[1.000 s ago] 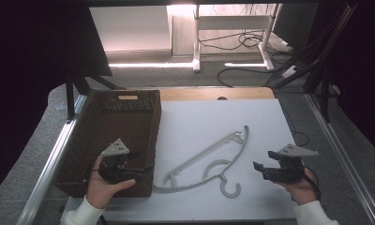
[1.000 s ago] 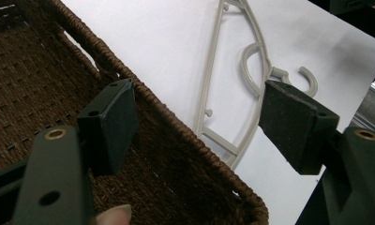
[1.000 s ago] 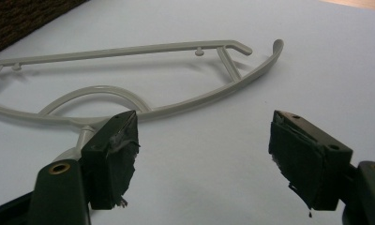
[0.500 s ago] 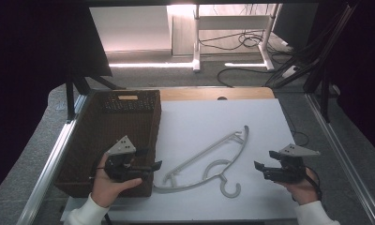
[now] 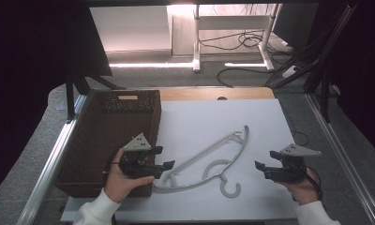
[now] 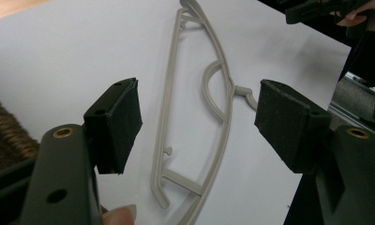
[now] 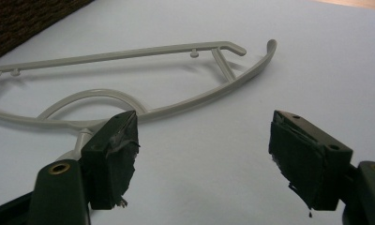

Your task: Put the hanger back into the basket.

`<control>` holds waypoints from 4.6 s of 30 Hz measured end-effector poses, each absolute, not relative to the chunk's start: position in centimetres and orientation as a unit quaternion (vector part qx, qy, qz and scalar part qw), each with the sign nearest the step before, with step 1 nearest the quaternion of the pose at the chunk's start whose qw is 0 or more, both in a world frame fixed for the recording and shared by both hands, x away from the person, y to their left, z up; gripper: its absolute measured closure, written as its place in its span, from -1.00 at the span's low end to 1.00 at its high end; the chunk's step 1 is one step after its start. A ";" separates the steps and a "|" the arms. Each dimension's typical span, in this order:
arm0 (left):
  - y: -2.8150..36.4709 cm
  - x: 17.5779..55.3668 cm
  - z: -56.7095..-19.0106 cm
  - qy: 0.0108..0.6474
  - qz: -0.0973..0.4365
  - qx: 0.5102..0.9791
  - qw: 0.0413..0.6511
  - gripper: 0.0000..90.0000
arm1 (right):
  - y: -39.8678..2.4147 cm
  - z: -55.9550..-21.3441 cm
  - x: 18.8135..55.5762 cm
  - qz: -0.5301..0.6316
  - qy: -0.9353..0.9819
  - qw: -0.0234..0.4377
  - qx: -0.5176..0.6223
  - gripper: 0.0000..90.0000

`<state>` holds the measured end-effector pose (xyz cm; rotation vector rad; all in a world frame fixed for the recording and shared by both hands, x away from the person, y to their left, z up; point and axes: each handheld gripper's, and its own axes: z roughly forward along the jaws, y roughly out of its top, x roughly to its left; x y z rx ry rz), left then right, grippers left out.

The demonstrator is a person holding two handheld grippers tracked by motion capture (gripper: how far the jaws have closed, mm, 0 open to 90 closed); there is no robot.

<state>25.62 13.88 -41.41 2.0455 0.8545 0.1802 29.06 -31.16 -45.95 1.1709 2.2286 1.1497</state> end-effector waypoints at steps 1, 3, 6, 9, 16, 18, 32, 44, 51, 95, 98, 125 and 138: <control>13.6 25.8 -41.5 0.343 0.071 0.827 0.441 -0.31 | -31.2 -46.0 29.1 0.408 0.792 0.186 0.415 -0.44; 13.1 25.9 -41.6 0.340 0.069 0.830 0.436 -0.30 | -31.2 -46.0 29.1 0.408 0.792 0.185 0.416 -0.44; 12.1 26.2 -41.8 0.335 0.065 0.836 0.430 -0.29 | -31.2 -46.1 29.1 0.407 0.792 0.184 0.416 -0.44; 11.3 26.4 -42.0 0.331 0.060 0.840 0.425 -0.29 | -31.2 -46.1 29.1 0.407 0.792 0.184 0.415 -0.44; 9.7 27.0 -42.3 0.323 0.053 0.849 0.415 -0.29 | -31.1 -46.1 29.1 0.406 0.793 0.185 0.415 -0.44; 9.3 27.1 -42.3 0.319 0.054 0.852 0.412 -0.29 | -31.1 -46.2 29.1 0.406 0.794 0.184 0.415 -0.44; 7.7 27.9 -42.8 0.313 0.042 0.858 0.405 -0.29 | -31.2 -46.2 29.1 0.405 0.794 0.184 0.415 -0.45; 6.4 28.6 -43.5 0.309 0.031 0.865 0.394 -0.29 | -31.2 -46.3 29.2 0.403 0.795 0.182 0.416 -0.45; 5.6 28.6 -43.8 0.303 0.025 0.869 0.390 -0.29 | -31.2 -46.3 29.2 0.403 0.795 0.181 0.416 -0.45; 0.4 30.0 -48.2 0.293 0.010 0.906 0.306 0.03 | -31.7 -46.6 29.3 0.400 0.793 0.184 0.421 -0.45; 0.5 29.9 -48.5 0.294 0.007 0.907 0.302 0.05 | -31.7 -46.5 29.3 0.401 0.792 0.184 0.421 -0.45; 0.7 29.1 -50.8 0.288 0.000 0.928 0.238 0.48 | -31.8 -46.6 29.3 0.399 0.793 0.185 0.421 -0.45; 0.2 28.5 -50.9 0.280 0.033 0.934 0.220 0.62 | -31.8 -46.6 29.3 0.399 0.792 0.187 0.423 -0.45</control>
